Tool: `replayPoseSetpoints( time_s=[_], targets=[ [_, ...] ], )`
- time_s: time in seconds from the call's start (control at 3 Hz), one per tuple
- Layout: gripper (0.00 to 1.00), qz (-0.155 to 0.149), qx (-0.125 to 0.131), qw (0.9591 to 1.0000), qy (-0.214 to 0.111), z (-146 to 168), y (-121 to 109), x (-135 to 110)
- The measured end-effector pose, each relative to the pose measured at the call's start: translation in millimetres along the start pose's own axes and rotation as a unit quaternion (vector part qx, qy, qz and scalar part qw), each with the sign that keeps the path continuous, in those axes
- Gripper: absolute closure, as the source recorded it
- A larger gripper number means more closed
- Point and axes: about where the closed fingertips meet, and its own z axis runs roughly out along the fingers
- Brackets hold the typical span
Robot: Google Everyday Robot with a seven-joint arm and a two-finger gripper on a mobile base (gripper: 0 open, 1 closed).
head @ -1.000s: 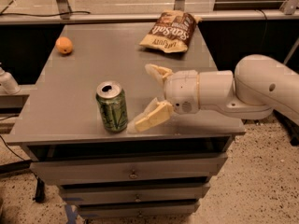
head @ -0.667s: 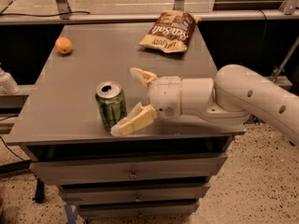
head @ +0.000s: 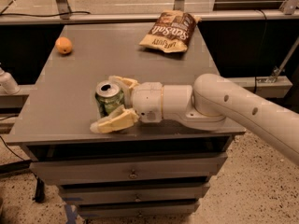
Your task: Move green can near brown chip bag
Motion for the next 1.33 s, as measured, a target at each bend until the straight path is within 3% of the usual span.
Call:
replayPoseSetpoints(
  time_s=[0.67,1.0,1.33],
  targets=[
    [0.65,0.006,0.016,0.9998,-0.005,-9.1,-2.0,-1.8],
    [0.87,-0.011,0.045,0.9989,0.007,-37.1,-19.7,-19.6],
    [1.0,-0.042,0.098,0.994,0.025,-95.3,-61.0,-49.1]
  ],
)
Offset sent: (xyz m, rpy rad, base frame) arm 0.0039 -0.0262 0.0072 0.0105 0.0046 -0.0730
